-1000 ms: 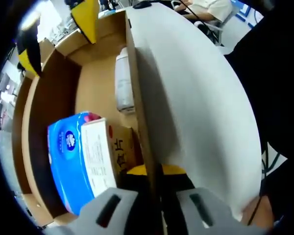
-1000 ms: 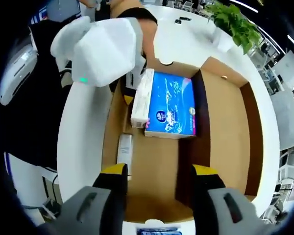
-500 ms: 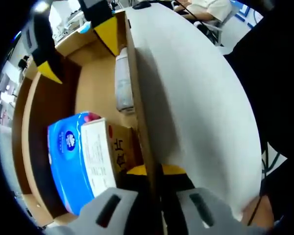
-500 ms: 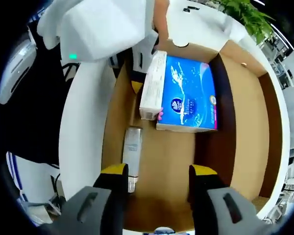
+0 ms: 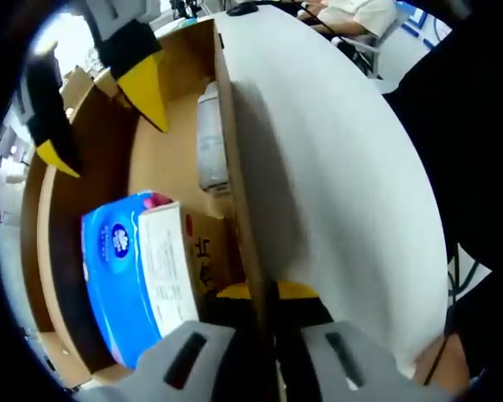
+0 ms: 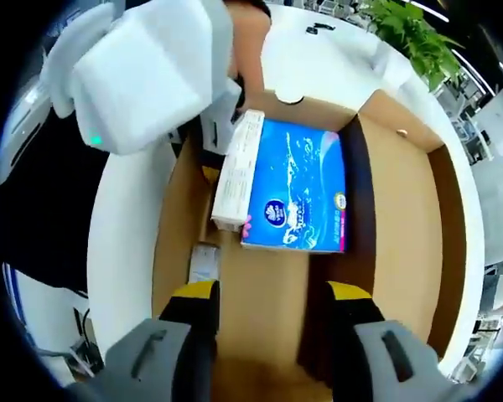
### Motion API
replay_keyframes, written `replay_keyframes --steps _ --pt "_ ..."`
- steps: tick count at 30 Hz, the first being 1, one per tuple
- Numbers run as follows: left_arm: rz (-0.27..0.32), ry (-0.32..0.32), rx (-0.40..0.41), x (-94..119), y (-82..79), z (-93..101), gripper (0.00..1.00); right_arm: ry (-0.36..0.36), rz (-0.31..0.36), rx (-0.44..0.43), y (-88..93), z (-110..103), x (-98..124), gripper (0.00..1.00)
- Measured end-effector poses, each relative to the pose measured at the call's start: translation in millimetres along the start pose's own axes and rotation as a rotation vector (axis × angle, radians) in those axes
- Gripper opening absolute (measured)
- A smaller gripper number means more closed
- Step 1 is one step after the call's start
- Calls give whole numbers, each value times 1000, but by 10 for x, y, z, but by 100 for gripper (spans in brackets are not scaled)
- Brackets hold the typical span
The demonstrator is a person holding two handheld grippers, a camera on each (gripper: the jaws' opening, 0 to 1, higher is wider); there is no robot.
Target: Operate the shoe box by opening the lid, removing the specified soft item, and placing it in the target area until the item is outside and the box remains undamaged.
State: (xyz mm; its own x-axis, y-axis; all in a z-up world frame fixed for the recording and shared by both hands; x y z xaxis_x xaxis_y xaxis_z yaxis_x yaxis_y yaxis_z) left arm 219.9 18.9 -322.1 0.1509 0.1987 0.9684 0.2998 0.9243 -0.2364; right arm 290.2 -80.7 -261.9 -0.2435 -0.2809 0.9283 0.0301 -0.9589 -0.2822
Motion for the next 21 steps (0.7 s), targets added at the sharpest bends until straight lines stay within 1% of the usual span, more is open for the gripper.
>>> replay_keyframes --steps 4,9,17,21 --pt "1 0 -1 0 -2 5 4 4 3 10 -60 19 -37 52" --pt "1 0 -2 2 1 -2 4 23 20 -5 -143 102 -99 56" --pt "2 2 -1 5 5 -2 5 26 23 -8 -202 147 -157 57" --pt "-3 4 6 4 5 7 6 33 23 -24 -231 178 -215 62"
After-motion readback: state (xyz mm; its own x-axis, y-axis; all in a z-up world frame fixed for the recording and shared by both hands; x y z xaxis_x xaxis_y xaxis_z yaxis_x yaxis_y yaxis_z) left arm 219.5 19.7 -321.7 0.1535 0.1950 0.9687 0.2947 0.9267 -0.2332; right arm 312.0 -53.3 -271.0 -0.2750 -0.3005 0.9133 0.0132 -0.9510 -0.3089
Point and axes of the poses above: the point that each gripper's makers call its tool centre point, and the gripper's own axes: x roughly backward along the fingers, z roughly to its right, y roughly out of its underside, the point moved 2 cm from there along x, roughly backward along the fingers, and after that the axes turned 7 degrees about y, right-handed, at the moved point
